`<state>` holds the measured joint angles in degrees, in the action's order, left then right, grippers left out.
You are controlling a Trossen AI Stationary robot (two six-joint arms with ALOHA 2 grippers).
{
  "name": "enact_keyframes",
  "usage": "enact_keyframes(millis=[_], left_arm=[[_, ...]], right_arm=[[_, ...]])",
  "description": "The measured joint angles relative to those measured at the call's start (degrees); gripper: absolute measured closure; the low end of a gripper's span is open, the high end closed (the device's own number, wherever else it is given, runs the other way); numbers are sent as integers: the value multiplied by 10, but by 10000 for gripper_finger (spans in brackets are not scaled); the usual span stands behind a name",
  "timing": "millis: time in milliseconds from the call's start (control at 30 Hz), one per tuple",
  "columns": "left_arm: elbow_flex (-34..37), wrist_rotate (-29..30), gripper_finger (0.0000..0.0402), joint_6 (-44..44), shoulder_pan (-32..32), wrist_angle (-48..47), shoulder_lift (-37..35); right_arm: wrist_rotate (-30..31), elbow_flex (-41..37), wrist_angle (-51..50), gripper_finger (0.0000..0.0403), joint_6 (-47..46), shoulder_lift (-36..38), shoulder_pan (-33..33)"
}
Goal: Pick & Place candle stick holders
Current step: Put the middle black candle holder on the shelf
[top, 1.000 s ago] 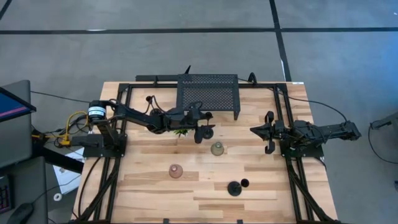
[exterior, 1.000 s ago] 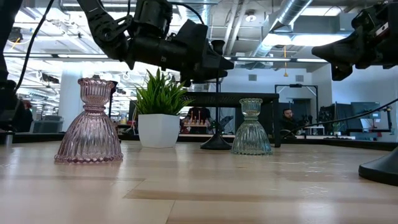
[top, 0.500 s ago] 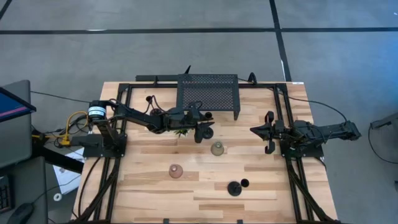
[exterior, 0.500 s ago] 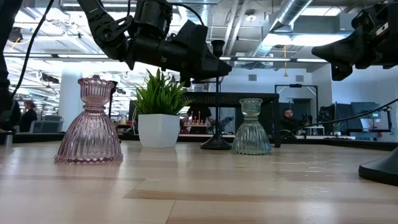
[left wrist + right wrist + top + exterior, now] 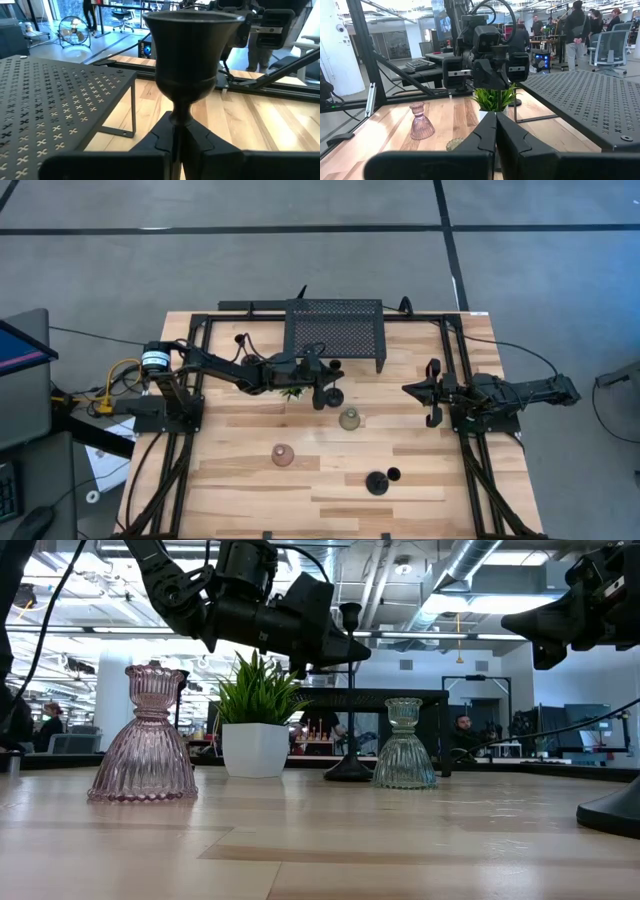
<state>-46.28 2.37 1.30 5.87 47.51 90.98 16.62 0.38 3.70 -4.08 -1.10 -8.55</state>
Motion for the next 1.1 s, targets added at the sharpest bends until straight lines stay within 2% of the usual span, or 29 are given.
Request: enact_keyframes(millis=[367,467,567,800,967,1100], left_arm=[[0,0,386,6,0,-13,-2],[0,-1,390,12,0,-53,-25],[1,-2,391,12,0,-107,-63],[1,0,391,11,0,-168,-175],[0,0,390,4,0,-172,-253],[-40,-2,391,-12,12,-253,-290]], right_arm=[[0,0,0,403,0,0,0],[0,0,0,403,0,0,0],[0,0,0,403,0,0,0],[0,0,-1,403,0,0,0],[0,0,-3,403,0,0,0],[1,0,-2,403,0,0,0]])
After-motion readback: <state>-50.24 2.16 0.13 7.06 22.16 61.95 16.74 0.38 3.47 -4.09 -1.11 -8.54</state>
